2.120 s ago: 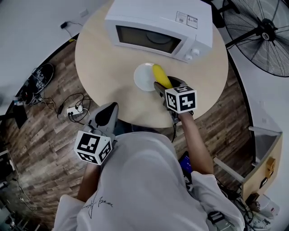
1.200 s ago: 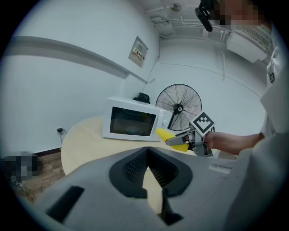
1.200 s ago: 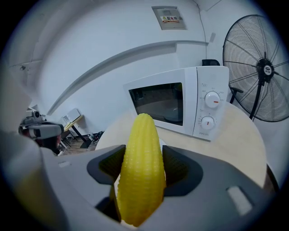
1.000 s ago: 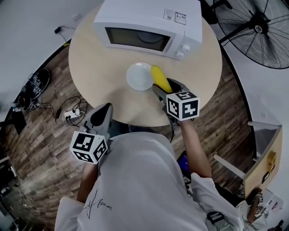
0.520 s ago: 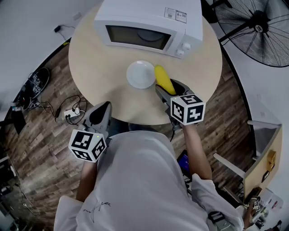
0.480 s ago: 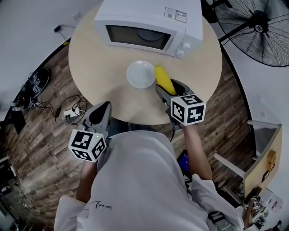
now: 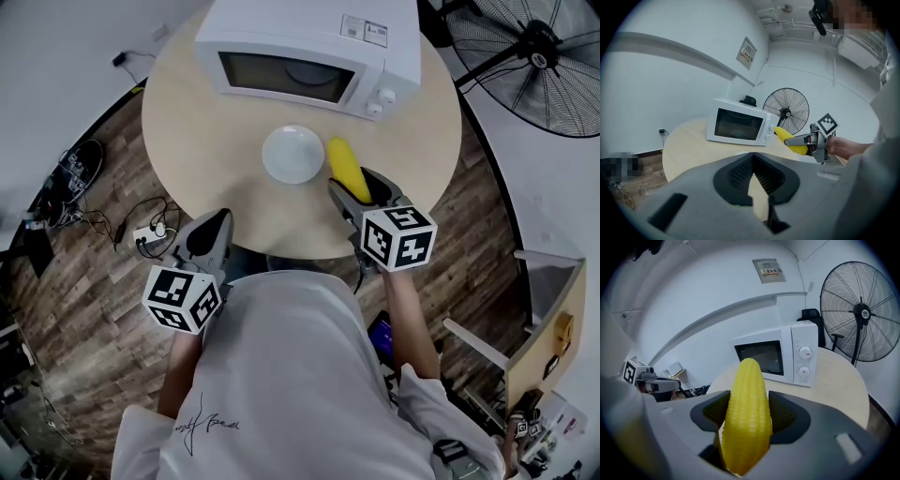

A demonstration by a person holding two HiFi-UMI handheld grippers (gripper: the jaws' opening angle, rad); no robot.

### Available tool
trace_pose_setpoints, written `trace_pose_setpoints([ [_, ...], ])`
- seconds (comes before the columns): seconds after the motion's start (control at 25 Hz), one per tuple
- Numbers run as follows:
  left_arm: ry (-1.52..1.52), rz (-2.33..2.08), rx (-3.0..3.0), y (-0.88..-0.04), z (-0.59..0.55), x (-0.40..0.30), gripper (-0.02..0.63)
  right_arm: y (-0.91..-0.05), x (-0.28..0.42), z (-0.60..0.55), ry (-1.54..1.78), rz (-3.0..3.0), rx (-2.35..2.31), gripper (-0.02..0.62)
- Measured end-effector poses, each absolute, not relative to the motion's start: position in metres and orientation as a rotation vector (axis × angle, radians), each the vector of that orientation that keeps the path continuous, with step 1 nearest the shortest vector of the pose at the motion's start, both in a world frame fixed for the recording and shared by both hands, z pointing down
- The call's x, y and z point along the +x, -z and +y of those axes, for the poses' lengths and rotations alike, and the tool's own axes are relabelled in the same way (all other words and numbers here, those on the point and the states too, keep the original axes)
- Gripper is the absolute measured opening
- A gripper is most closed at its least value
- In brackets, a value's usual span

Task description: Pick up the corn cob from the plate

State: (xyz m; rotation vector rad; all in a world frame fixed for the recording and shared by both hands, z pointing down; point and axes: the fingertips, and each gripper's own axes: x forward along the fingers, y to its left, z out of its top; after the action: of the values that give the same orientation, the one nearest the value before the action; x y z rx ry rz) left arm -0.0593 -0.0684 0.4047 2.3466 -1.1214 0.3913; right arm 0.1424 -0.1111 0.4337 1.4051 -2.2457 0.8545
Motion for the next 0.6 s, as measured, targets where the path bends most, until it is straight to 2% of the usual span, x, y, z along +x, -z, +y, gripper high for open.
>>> trace_pose_setpoints([
  [0.6,-0.379,-1.173,2.303,-0.406,-0.071,-0.061,-0.008,-0.43,0.16,-0.086,-0.896,-2.248,1.515,0.269],
])
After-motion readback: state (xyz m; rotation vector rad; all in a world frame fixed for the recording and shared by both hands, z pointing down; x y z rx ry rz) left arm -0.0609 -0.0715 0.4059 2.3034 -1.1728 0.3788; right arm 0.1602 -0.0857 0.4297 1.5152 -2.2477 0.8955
